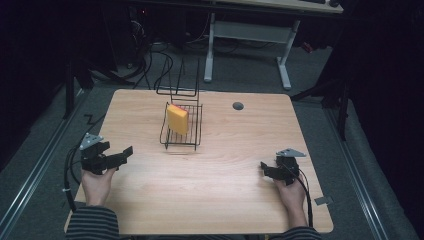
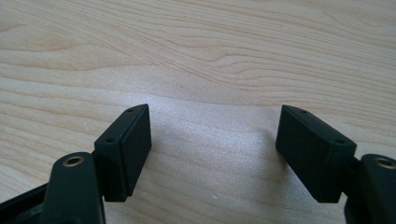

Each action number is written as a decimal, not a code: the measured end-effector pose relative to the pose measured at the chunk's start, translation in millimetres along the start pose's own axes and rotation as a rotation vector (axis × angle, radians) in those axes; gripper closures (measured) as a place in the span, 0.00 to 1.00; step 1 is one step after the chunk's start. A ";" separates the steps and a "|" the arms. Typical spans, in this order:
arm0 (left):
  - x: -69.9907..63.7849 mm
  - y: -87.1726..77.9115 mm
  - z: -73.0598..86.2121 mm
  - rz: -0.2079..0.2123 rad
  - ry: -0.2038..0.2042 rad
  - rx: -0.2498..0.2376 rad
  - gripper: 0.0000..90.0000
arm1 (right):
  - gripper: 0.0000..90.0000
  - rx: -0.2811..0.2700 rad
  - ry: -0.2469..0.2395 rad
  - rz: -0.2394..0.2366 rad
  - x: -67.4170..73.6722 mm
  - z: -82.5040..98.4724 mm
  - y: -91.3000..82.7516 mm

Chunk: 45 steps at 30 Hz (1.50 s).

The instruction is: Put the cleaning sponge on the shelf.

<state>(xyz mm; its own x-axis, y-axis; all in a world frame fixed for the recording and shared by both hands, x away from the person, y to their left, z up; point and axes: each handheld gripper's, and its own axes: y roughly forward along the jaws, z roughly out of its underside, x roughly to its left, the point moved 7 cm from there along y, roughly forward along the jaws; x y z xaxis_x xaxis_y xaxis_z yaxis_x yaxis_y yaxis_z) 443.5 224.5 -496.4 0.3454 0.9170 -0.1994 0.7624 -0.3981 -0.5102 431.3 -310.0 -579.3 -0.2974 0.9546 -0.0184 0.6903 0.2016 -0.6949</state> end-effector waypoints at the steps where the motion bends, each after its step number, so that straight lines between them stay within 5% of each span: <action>1: 0.2 0.6 0.9 0.000 -0.002 0.002 0.10 | 0.30 0.000 0.000 0.000 0.0 0.0 0.0; 30: 7.6 18.3 25.2 0.001 -0.033 0.066 0.12 | 0.30 0.000 0.000 0.000 0.0 0.0 0.0; 45: 5.7 34.9 32.7 -0.014 -0.005 0.111 0.13 | 0.30 0.000 0.000 0.000 0.0 0.0 0.0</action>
<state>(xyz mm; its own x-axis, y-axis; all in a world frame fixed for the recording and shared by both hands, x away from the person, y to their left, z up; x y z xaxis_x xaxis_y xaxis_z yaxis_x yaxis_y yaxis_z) 454.2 216.6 -542.7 0.3319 0.9228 -0.1955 0.7021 -0.3801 -0.6022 431.3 -310.0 -579.3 -0.2976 0.9545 -0.0188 0.6903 0.2015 -0.6949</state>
